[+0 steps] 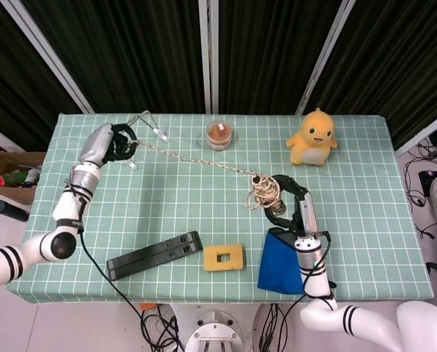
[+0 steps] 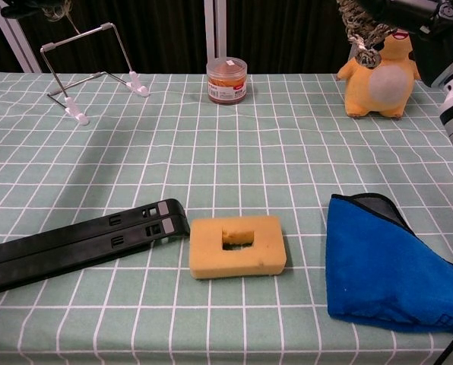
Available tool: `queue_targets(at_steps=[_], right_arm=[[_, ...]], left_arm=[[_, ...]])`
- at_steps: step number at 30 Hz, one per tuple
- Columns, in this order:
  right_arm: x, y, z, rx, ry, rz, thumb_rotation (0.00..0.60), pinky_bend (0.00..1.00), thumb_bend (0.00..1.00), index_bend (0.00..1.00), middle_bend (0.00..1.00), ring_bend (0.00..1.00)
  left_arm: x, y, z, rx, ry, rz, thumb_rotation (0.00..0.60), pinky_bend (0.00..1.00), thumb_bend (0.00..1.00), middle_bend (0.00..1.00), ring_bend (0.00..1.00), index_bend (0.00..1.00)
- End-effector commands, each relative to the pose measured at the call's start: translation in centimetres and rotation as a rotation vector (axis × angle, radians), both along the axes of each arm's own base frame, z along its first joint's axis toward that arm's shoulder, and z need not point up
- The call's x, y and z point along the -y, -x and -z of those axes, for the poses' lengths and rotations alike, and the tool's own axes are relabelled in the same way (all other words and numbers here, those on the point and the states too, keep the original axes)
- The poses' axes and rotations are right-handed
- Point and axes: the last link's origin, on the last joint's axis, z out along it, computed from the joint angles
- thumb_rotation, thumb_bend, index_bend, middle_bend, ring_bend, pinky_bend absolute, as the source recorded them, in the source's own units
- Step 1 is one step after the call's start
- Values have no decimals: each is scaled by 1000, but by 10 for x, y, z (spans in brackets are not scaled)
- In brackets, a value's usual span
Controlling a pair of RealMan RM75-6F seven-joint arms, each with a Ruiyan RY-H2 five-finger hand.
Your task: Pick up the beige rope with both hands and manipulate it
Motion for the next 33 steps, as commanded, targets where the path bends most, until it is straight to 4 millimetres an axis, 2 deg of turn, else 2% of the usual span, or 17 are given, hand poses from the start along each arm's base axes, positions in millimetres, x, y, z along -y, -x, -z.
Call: queue_targets(at_steps=[1, 11, 18, 26, 33], right_arm=[[7, 0, -1, 26, 28, 37, 600, 766, 631, 901, 683, 614], [31, -2, 1, 85, -8, 110, 600, 766, 631, 901, 683, 614], [49, -4, 5, 36, -21, 149, 600, 766, 628, 899, 683, 614], [72, -15, 9, 7, -50, 182, 600, 766, 628, 899, 683, 614], [83, -43, 23, -97, -92, 161, 600, 766, 628, 898, 683, 613]], left_arm=[[10, 7, 2, -97, 22, 27, 600, 843, 475, 839, 754, 835], [46, 6, 8, -170, 58, 83, 600, 845, 475, 840, 754, 835], [81, -7, 2, -262, 3, 196, 600, 845, 475, 840, 754, 835], [119, -42, -13, -331, -101, 370, 600, 845, 475, 839, 754, 835], [140, -93, -18, -316, -133, 570, 600, 845, 475, 839, 753, 835]])
